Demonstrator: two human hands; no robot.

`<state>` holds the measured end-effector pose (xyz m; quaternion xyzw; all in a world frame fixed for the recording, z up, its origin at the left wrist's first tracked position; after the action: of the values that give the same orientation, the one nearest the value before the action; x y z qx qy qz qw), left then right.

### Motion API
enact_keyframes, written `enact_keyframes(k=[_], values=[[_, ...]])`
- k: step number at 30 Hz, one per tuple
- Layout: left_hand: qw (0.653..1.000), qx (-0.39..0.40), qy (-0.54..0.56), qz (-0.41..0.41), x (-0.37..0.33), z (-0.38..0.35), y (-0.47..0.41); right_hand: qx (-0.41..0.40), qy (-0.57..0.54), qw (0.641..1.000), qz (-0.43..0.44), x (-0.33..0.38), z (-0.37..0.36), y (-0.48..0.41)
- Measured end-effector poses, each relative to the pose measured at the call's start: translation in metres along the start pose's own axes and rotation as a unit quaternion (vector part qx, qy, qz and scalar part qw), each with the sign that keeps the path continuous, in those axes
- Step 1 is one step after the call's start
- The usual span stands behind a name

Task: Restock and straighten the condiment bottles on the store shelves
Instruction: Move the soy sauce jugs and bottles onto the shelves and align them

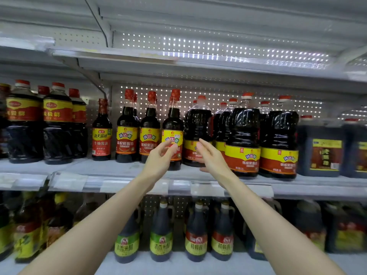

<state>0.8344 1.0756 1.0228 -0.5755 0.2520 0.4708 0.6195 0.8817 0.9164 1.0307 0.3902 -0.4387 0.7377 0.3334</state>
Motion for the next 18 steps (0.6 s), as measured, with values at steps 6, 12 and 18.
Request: enact_keyframes(k=[6,12,18], values=[[1.0,-0.009,0.004,0.013,-0.014,-0.046,0.069,0.009,0.011,1.0,-0.002,-0.01,0.034,0.072],[0.997,0.004,0.025,0.072,0.002,-0.119,0.155,0.019,0.0,0.998,-0.061,-0.059,0.073,0.158],[0.989,0.026,0.012,0.145,0.037,-0.18,0.214,0.037,0.001,0.992,-0.12,-0.12,0.083,0.226]])
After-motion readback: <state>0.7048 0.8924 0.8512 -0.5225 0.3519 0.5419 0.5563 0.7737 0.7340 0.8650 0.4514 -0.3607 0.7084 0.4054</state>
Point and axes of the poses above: each hand's wrist, its own y-axis away from the middle knuckle, its own z-axis out of the back of the hand, x = y × z, the point moved 2 cm from there along -y, towards the middle knuckle, and after that the axes turned 9 degrees about x, right-handed, at the moved point
